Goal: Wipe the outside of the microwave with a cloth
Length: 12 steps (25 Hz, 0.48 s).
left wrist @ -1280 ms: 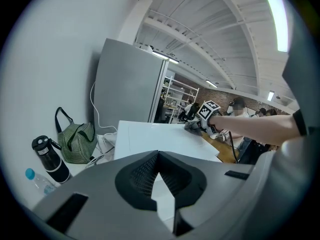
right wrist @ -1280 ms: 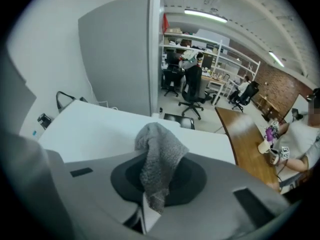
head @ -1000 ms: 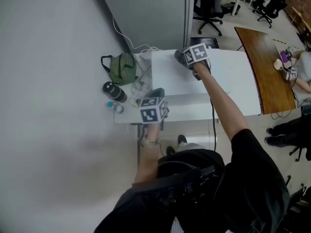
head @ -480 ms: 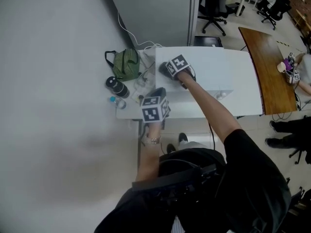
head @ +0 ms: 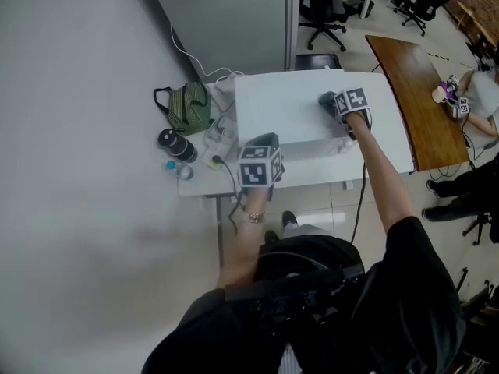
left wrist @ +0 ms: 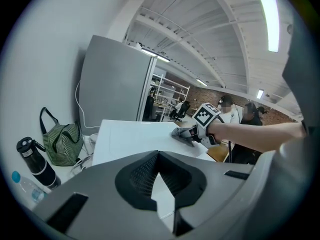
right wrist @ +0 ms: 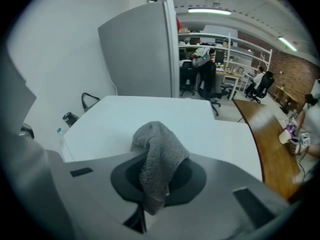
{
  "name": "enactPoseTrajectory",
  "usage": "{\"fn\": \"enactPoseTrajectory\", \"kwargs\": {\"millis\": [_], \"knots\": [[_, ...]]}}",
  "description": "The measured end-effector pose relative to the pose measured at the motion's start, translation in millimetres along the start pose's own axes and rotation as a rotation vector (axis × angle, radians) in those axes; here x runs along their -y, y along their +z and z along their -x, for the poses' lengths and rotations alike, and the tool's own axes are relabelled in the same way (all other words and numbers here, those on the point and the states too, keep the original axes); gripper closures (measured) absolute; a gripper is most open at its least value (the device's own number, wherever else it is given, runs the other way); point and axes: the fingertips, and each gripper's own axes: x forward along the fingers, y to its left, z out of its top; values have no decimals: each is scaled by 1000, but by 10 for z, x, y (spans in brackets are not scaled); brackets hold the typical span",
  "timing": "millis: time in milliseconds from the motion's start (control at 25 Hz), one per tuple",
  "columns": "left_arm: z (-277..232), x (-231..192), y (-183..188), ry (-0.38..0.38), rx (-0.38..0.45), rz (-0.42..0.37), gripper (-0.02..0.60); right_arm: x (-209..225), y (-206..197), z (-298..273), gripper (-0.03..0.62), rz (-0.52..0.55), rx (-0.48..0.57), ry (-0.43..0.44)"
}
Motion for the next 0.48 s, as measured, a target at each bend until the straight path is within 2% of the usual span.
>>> {"fn": "enactPoseTrajectory", "kwargs": {"millis": [200,280,360,400,480], "knots": [[38,56,-16,-12,-7,-6,588,621,-197,189,559,-49,-16,-116],[106,-14,-13,3,-2,-1,588,727,-254,241,559,-86,-22,-149],[190,-128,-10,26,7,11,588,579,-207,330,560,-120,12,-138],[234,-201,-4,41,13,19,588,374,-128,378,559,-108,46,-118],[316,-360,15,76,24,35,588,-322,123,440,560,-50,140,-12]]}}
